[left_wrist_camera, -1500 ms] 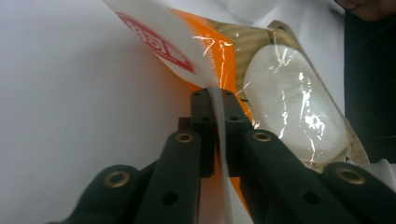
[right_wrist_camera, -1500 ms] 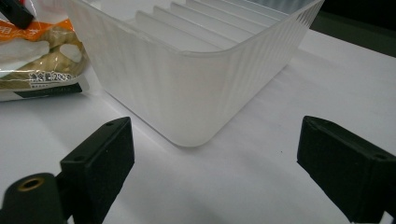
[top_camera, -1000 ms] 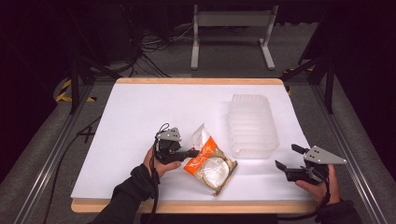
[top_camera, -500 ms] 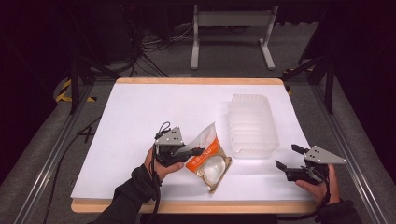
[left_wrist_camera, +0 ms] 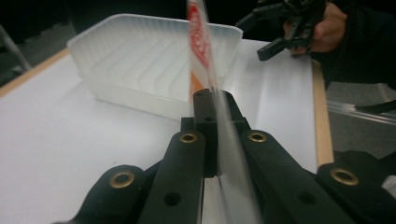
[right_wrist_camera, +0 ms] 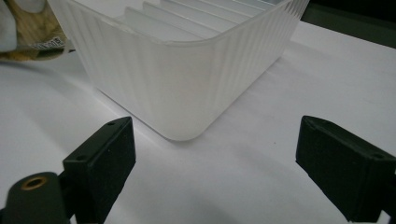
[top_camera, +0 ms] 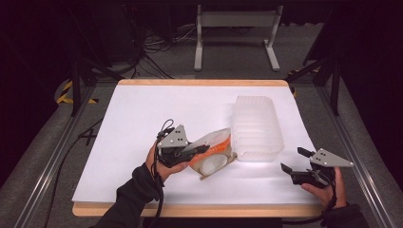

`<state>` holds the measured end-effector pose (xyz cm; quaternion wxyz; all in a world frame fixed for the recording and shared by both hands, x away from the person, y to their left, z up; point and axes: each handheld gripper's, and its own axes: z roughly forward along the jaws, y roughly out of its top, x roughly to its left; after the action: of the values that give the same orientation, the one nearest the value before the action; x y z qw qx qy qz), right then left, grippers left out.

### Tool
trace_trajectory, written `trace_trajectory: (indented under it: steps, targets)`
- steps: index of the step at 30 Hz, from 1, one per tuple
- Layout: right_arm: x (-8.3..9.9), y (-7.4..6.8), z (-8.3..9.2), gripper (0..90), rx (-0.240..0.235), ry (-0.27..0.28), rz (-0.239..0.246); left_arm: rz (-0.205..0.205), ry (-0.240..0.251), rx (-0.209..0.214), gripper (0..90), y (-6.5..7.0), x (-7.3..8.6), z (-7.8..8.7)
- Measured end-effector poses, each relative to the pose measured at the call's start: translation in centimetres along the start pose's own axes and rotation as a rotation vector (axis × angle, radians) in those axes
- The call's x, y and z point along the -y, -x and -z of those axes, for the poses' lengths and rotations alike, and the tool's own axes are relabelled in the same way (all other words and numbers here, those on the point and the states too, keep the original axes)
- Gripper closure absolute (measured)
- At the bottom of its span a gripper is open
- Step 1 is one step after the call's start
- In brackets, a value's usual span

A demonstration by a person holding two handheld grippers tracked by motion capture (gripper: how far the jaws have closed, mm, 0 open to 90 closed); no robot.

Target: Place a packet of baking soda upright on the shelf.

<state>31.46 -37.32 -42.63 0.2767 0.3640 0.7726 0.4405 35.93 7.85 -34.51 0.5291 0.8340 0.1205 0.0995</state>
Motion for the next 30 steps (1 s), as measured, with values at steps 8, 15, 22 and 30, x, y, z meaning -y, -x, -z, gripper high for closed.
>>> trace_trajectory:
  steps: [8,15,22,30]
  targets:
    - [0.1,0.1,0.0,12.7,0.002,0.003,-0.007,-0.016,0.020,-0.040,90.0,-1.0,-1.4,0.8]
    - [0.1,0.2,0.1,12.7,0.004,0.006,-0.011,-0.036,0.025,-0.040,90.0,-1.5,-3.0,0.2]
    - [0.2,0.4,0.2,12.7,0.004,0.012,-0.022,-0.054,0.063,-0.039,90.0,-2.3,-5.1,-0.5]
    - [0.2,0.5,0.3,12.8,0.001,0.021,-0.028,-0.085,0.103,-0.012,90.0,-3.1,-7.4,-2.3]
